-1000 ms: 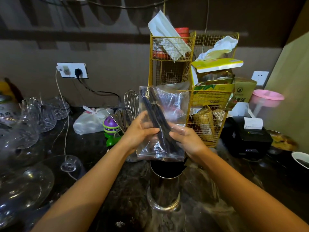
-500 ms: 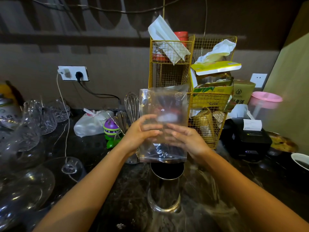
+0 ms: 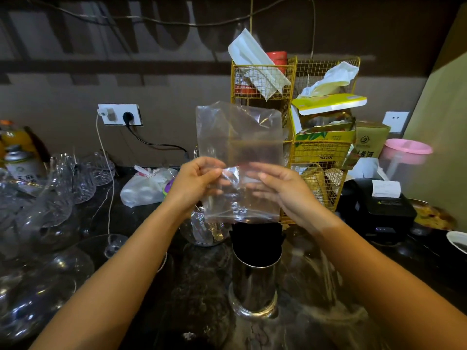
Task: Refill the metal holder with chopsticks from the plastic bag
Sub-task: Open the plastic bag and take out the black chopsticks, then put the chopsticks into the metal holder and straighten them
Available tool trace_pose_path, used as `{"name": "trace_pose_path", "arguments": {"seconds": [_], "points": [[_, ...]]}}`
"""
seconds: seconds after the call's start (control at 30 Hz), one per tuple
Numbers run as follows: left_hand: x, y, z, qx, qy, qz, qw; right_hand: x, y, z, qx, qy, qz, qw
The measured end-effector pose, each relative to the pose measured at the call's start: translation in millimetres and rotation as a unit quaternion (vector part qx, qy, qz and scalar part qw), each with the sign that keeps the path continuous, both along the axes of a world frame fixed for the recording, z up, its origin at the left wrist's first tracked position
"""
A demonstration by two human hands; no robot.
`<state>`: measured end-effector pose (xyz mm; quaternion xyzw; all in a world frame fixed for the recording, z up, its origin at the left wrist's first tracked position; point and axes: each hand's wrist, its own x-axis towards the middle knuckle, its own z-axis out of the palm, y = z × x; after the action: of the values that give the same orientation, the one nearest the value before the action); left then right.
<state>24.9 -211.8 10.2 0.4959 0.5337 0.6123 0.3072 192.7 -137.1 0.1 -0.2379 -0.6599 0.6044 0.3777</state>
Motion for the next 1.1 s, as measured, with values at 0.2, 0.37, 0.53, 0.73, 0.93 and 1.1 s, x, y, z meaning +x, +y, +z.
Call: {"name": "trace_pose_path", "arguments": {"seconds": [0.2,0.37,0.53,0.73,0.93,1.1], "points": [[-4.7,-26.1,4.5,0.031,0.044,0.136,0.989,-20.8,-29.1,8.4,-0.005,0.008,0.004,1.000],[-14.4,-52.4,-29.6,0.027,0.105,0.234,0.966,-43.9,-59.3,-18.5,-0.013,0.008,-0.016,1.000],[-19.5,-81.5,-72.8,-0.011,0.204,0.302,0.931,-61.0,-80.9,-65.4,0.105,-0.074,-0.070,0.989],[-22.2,-101.9,-133.5,-0.111,0.236,0.285,0.922,-62.8,-99.9,-130.7,0.248,-0.198,-0.061,0.946],[-15.7,-108.2,-196.9,-0.236,0.247,0.237,0.910,-58.6,-103.7,-191.5,0.200,-0.378,-0.013,0.904],[-10.6,-115.0,-232.9,-0.357,0.432,0.184,0.807,-54.3,-102.6,-236.1,0.298,-0.482,0.012,0.824]]}}
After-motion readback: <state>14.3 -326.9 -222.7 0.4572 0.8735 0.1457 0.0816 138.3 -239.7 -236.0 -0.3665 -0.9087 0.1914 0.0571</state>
